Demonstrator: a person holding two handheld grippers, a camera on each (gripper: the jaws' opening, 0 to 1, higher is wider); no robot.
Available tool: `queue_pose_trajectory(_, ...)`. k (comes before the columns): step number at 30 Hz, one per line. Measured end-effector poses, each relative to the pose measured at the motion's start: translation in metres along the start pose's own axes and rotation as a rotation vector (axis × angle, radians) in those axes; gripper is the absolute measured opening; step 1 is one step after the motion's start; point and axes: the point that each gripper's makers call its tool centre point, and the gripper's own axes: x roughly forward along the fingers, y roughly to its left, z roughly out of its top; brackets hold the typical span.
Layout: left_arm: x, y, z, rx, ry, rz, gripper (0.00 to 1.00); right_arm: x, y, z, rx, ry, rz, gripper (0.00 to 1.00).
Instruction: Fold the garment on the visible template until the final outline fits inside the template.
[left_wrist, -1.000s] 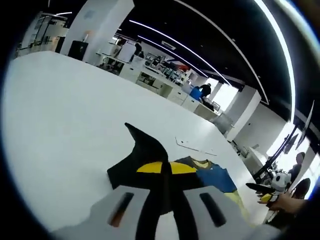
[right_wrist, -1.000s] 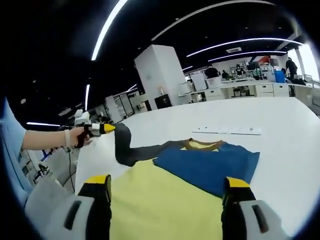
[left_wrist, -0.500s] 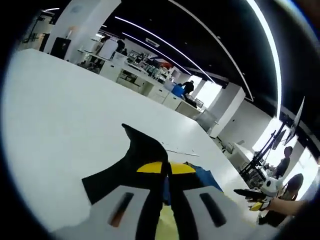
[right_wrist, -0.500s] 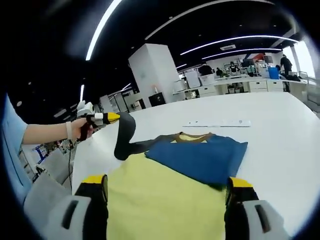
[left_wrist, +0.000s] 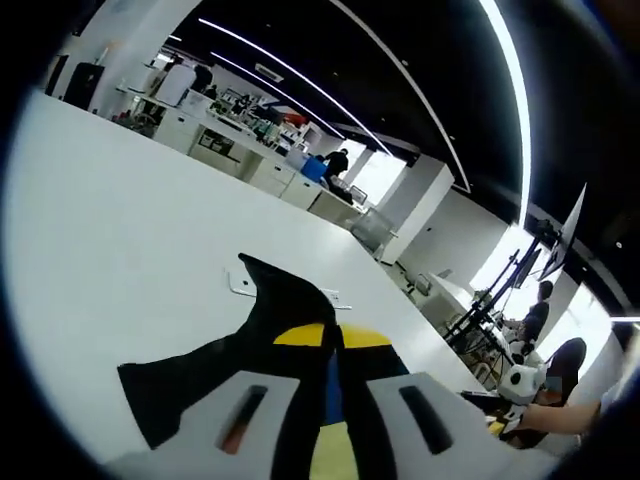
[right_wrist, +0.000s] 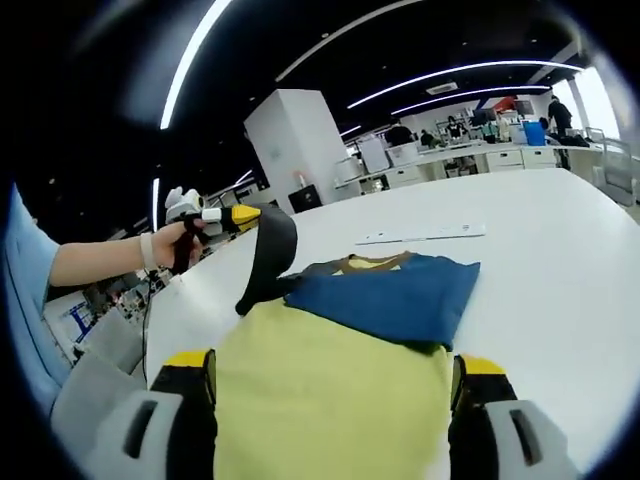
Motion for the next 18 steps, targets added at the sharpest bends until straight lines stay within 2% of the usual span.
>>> queue_pose_trajectory(7,0.023,-0.023,-0.009,-0.012,0.019,-0.055,0.00,-0.003,-0.007,-0.002,0.032,-0.009,-0.015,0.97)
queue_pose_trajectory(9,0.030,-0.033,-0.012,-0.019,0.021,-0.088,0.00,-0.003,-0.006,-0.003,0.040,-0.010,-0.015,0.96)
queue_pose_trajectory(11,0.039,-0.043,-0.014,-0.005,0.021,-0.116,0.00,-0.003,-0.006,-0.007,0.036,-0.002,-0.014,0.96)
queue_pose_trajectory(18,0.064,-0.069,-0.023,-0.031,0.031,-0.178,0.00,-0.003,-0.005,-0.013,0.041,0.015,-0.008,0.96)
